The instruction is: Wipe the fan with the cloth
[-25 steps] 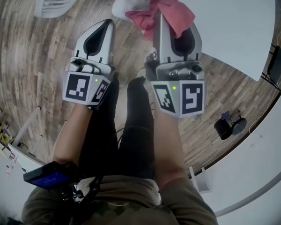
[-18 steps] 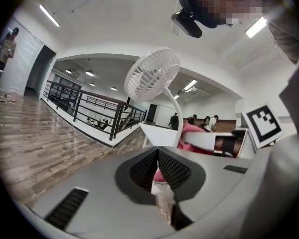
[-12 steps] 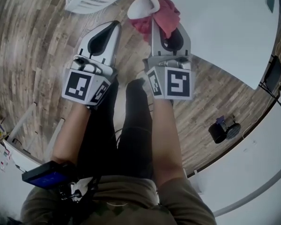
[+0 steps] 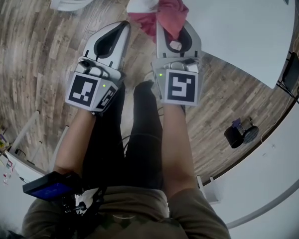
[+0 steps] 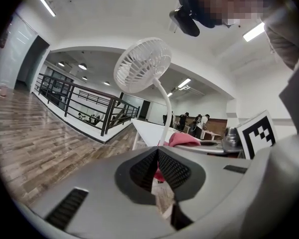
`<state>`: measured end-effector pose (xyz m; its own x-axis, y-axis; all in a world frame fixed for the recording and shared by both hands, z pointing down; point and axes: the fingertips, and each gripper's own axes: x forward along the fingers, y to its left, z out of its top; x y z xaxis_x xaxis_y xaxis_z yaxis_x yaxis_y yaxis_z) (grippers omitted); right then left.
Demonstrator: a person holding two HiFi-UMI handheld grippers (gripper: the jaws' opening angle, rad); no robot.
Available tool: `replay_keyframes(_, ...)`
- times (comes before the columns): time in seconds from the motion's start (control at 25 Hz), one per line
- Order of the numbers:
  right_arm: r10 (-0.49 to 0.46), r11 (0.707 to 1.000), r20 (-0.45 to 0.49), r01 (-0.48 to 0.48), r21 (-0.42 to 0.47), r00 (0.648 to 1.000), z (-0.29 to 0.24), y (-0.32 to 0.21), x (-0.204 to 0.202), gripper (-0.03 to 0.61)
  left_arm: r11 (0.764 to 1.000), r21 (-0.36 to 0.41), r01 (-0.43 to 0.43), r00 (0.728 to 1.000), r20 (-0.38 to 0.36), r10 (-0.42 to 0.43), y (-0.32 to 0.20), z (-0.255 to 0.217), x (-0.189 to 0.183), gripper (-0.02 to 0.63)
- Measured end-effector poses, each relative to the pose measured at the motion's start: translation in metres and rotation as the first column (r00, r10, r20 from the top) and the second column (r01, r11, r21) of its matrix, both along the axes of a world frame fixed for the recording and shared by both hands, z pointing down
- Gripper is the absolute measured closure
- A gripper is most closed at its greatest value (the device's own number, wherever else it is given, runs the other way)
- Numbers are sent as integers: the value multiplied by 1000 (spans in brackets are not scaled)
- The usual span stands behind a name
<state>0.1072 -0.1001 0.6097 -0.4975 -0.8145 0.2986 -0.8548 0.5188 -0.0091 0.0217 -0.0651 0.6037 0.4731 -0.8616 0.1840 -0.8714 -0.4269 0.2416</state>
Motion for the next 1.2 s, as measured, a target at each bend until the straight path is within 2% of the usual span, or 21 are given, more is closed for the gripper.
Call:
replay_keyframes(0.2,42,998,-4,-42,52,999,1,-3,14,457,1000,1,-26,1000,-11,26,4,0,4,589)
replay_keyframes(0.4,68,997,-37,-67,45,997,5,-6,26,457,999,0,-38,999,-15,38,3,0,12,589)
replay_keyframes(0.6,123,992,-139,-127,-19,983,20,-1,53,459,998,10,-54,999,-4,54,2,-3,15,589)
replay_keyframes(0.76,186,982,-115,-180,66,976,5,-1,74,462,998,18,-59,998,-4,59,0,-6,18,589)
replay_keyframes(0.96,228,957,20,-228,178,974,-52,-5,83,462,998,5,-57,998,-9,57,3,-1,14,589)
replay_keyframes(1.2,146,952,223,-198,234,964,-84,-14,46,462,998,8,-59,998,-16,59,5,-4,15,589)
